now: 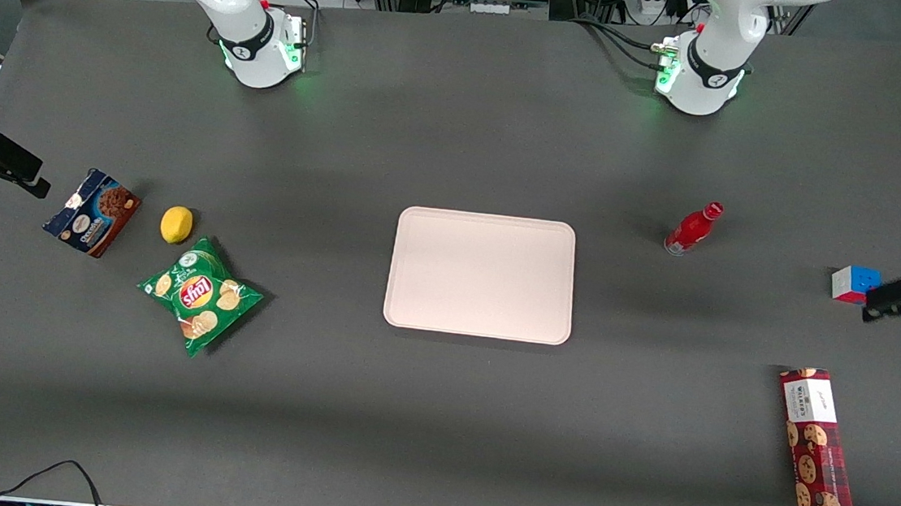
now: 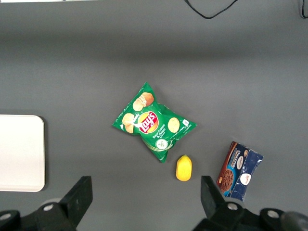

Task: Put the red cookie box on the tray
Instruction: 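Move the open left gripper over the red plaid shortbread box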

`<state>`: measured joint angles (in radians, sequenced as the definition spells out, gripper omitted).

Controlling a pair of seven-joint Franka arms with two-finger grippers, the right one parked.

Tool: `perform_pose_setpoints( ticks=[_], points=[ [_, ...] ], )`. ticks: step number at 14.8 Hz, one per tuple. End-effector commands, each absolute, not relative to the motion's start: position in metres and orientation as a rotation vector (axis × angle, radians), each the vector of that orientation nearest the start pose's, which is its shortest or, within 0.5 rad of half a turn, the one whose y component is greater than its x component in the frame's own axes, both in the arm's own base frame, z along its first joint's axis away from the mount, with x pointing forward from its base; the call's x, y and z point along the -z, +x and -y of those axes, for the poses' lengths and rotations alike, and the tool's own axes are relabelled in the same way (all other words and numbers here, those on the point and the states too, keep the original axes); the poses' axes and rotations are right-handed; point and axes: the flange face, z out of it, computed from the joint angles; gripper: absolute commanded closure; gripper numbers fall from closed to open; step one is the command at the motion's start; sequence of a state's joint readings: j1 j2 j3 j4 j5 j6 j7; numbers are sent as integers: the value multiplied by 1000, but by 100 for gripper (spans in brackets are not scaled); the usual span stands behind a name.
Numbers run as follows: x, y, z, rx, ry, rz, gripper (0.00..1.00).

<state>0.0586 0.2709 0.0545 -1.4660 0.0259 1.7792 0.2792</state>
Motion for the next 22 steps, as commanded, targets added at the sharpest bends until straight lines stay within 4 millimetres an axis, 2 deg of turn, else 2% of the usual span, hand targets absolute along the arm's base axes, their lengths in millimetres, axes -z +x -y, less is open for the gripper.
perform_pose_setpoints(
  ticks=[1, 4, 9, 10, 12, 15, 18, 22],
  points=[
    [-510, 676, -89, 128, -3081, -277, 0],
    [-476, 693, -99, 161, -3072, -263, 0],
    [-395, 723, -109, 221, -3047, -323, 0],
    [-379, 728, -117, 259, -3055, -298, 0],
    [-349, 736, -120, 297, -3059, -329, 0],
    [-309, 741, -131, 365, -3125, -238, 0],
    [-286, 742, -139, 367, -3117, -220, 0],
    [-266, 745, -140, 412, -3087, -219, 0]
  ],
)
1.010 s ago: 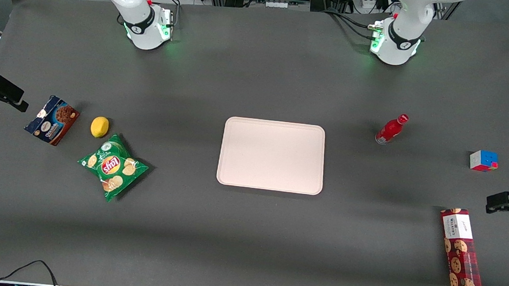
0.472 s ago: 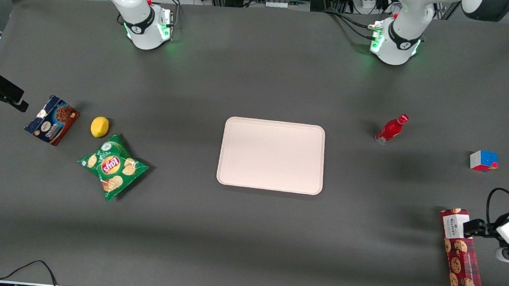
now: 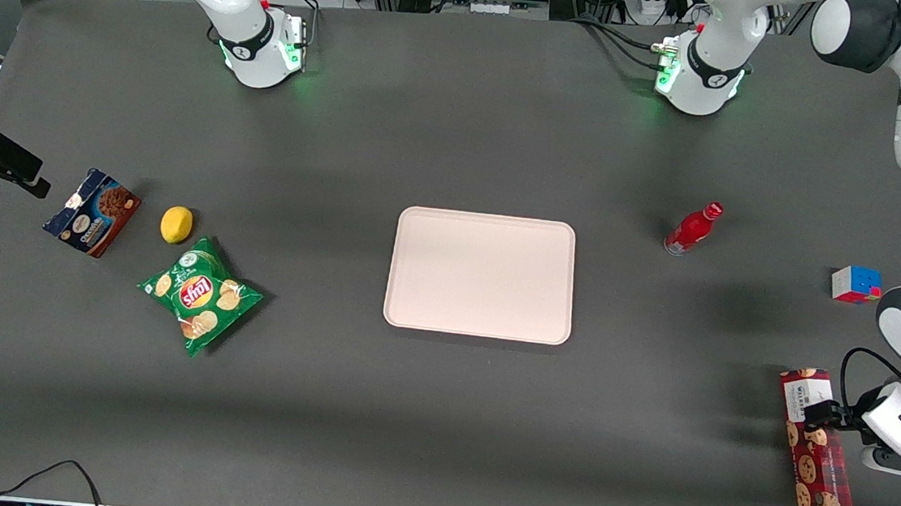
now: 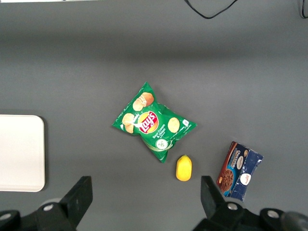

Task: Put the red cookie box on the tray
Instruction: 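Move the open left gripper over the red plaid shortbread box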

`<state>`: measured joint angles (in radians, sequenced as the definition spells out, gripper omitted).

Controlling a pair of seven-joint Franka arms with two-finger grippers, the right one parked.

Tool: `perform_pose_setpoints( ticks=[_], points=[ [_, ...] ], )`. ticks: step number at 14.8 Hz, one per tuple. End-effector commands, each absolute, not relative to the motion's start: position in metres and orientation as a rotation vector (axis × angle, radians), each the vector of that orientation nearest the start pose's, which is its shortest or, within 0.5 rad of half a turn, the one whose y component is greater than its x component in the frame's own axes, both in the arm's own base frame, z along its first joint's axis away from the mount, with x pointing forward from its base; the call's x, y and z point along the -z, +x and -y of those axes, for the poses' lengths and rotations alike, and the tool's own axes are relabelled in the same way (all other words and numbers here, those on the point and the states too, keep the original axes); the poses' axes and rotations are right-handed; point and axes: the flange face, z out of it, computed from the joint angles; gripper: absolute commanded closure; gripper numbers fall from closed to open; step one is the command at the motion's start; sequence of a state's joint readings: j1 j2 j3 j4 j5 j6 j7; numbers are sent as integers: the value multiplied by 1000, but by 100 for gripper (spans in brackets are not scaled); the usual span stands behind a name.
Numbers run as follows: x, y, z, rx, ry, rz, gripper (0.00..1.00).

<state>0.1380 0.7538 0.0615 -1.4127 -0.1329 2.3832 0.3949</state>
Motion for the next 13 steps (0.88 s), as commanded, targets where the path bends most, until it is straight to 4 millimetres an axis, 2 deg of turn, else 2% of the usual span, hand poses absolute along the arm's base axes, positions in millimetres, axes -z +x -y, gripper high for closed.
perform_pose_setpoints(
  ticks=[1, 8, 10, 12, 13],
  points=[
    [-259, 745, -140, 410, -3087, -216, 0],
    [-226, 746, -137, 436, -3065, -226, 0],
    [-220, 746, -136, 429, -3066, -230, 4],
    [-215, 745, -135, 418, -3069, -232, 22],
    [-217, 745, -135, 420, -3068, -232, 35]
  ],
)
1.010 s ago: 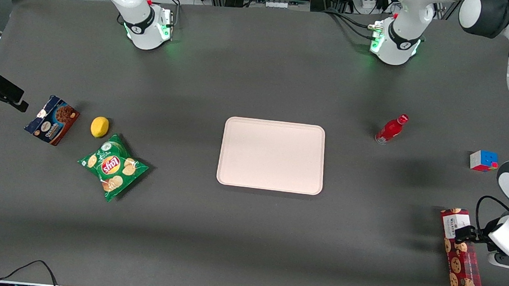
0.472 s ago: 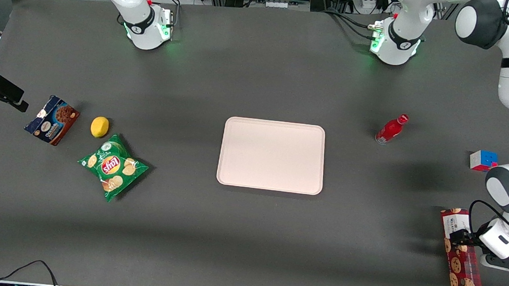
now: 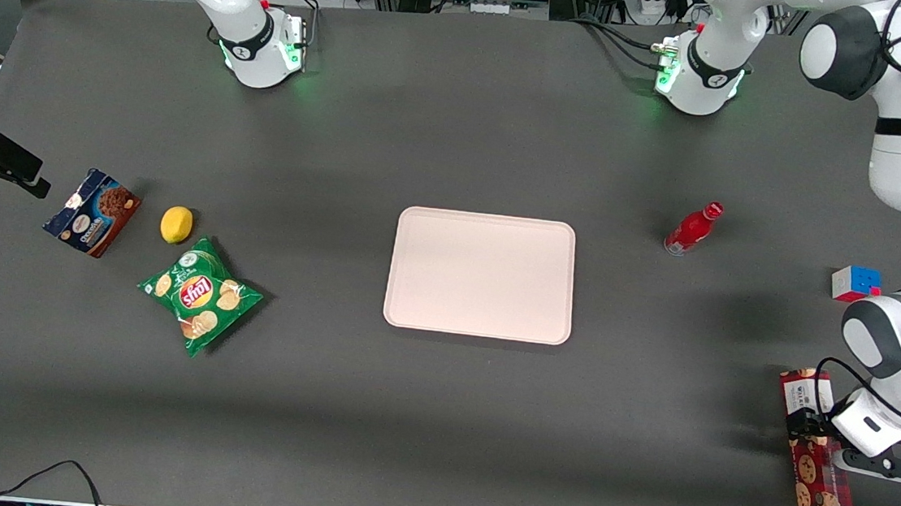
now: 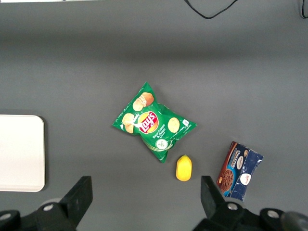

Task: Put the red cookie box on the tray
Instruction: 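Close the left gripper on the shortbread box's end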

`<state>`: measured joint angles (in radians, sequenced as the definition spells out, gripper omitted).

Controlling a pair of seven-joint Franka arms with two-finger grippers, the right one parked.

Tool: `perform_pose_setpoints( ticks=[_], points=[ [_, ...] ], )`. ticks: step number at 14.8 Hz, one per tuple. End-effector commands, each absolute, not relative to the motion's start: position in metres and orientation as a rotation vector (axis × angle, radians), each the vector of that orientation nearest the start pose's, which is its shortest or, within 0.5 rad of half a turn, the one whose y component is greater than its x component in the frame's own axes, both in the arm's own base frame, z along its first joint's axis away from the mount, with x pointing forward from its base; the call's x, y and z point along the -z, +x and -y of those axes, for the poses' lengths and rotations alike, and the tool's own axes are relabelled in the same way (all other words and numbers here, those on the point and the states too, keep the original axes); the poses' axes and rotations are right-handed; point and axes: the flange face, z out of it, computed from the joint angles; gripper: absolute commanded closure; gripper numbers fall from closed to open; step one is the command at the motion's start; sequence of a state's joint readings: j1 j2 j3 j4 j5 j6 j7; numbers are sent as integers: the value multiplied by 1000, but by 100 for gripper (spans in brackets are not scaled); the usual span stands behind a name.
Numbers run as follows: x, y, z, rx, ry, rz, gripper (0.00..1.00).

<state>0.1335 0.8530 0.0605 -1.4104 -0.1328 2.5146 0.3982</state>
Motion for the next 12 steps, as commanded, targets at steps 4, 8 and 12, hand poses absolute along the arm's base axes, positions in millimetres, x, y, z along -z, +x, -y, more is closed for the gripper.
perform_pose_setpoints(
  ticks=[4, 8, 12],
  points=[
    [-220, 746, -135, 415, -3069, -235, 95],
    [-236, 749, -129, 424, -3067, -247, 100],
    [-300, 750, -113, 307, -3115, -291, 100]
  ],
)
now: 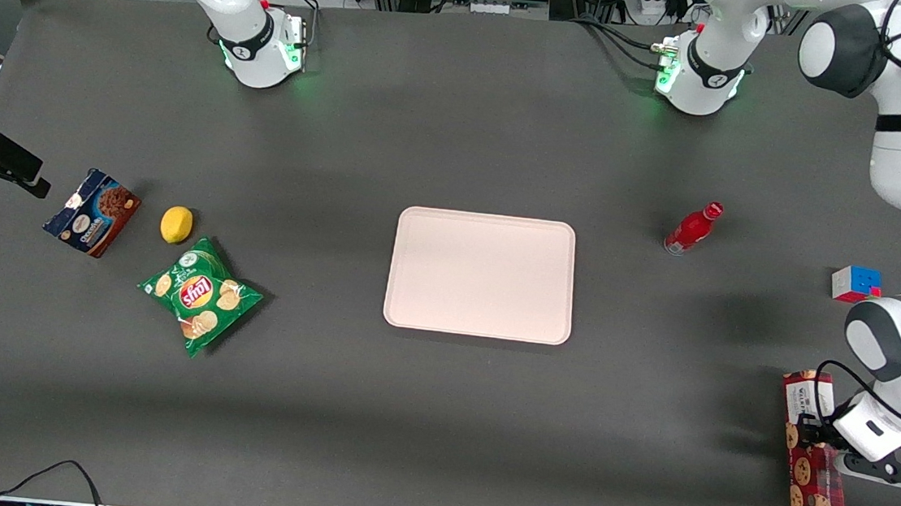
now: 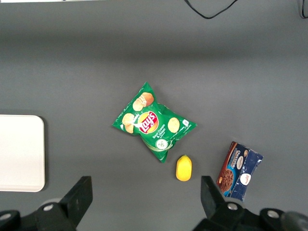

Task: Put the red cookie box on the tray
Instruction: 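Close the left gripper on the shortbread box's end, then lift the box and carry it with the left gripper onto the tray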

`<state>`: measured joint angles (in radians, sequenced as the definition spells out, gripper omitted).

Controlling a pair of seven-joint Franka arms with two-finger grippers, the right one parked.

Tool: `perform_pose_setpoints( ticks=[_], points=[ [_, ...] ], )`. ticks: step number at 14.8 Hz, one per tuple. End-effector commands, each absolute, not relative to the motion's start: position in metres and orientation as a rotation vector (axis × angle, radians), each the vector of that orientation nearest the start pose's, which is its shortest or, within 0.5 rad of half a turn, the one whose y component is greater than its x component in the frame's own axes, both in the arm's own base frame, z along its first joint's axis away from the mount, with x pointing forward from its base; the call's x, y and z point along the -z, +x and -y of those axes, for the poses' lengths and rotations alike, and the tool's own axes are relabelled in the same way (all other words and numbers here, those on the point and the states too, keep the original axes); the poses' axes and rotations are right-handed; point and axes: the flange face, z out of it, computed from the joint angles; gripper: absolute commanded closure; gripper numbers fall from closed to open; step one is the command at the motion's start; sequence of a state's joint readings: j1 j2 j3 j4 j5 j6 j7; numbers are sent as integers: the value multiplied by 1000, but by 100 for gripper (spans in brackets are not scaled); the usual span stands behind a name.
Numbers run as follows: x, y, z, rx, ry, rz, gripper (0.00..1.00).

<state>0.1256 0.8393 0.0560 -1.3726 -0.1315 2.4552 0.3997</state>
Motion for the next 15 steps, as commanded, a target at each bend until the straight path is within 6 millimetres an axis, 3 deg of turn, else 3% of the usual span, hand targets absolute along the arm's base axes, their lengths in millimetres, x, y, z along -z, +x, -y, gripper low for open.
perform_pose_setpoints(
  ticks=[1, 6, 9, 11, 13, 15],
  points=[
    [-322, 748, -111, 267, -3128, -296, 100],
    [-453, 714, -79, 50, -3134, -216, 100],
    [-514, 698, -69, -69, -3152, -206, 100],
    [-538, 691, -63, -102, -3158, -207, 100],
    [-541, 690, -55, -108, -3165, -209, 100],
    [-554, 685, -31, -88, -3176, -102, 100]
  ],
)
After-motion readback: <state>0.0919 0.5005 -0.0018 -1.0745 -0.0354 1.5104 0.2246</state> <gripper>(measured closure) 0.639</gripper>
